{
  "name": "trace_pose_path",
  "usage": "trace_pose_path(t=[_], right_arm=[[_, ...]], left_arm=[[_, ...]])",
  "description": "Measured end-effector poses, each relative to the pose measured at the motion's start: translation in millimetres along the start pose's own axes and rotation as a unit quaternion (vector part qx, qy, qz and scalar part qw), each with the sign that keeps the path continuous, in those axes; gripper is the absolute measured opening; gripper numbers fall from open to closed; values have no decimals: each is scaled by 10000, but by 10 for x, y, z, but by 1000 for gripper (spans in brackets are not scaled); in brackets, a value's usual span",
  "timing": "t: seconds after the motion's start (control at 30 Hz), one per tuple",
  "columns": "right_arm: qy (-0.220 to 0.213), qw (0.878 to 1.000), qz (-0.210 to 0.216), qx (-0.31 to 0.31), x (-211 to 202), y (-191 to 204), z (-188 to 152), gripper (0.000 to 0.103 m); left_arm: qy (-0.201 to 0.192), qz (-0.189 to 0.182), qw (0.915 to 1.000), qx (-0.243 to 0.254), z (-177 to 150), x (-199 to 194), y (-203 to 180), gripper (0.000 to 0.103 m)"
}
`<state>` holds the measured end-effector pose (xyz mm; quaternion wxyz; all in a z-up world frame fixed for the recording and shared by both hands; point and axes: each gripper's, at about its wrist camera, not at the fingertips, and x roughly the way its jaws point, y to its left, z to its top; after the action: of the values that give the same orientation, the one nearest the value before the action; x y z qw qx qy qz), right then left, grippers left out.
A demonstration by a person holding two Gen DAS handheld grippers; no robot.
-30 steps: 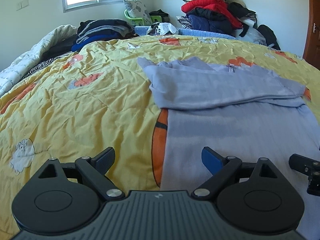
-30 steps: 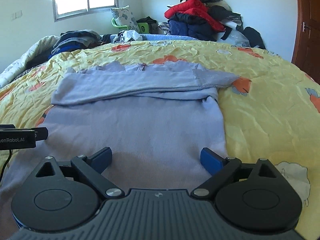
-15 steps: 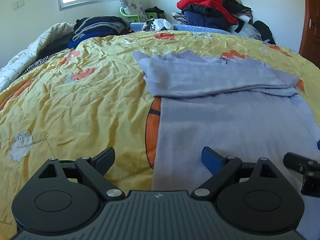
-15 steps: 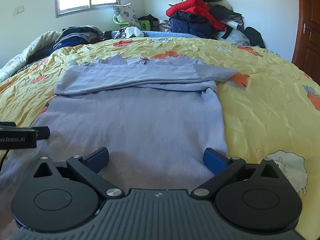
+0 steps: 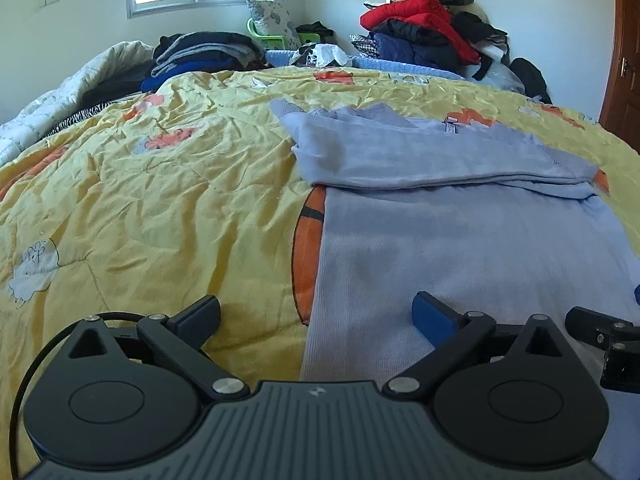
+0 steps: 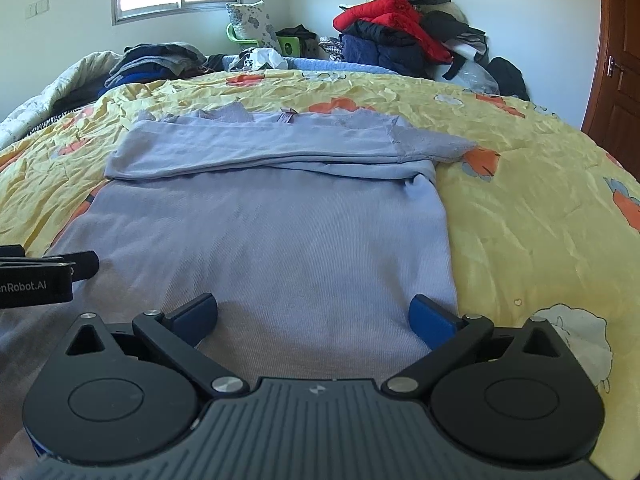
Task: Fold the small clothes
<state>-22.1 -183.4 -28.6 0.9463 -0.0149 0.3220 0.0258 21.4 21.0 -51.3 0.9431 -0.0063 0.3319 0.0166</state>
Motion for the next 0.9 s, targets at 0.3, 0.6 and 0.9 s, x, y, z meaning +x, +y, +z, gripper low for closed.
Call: trace_pose_path(t=[0.3,0.6,0.9], right_arm=[[1,10000,-1,-5,4,7,-5,103],[-117,9996,141,211,-81,-74,-15,101],[-382,9981,404,282,-690,-609,-131,101]], left_arm=[[-17,0,10000,-9,-19,4,3,103],[97,-270,9993,225,-22,-89,47,103],[338,-1040,9913,735,-225,-589,429,103]])
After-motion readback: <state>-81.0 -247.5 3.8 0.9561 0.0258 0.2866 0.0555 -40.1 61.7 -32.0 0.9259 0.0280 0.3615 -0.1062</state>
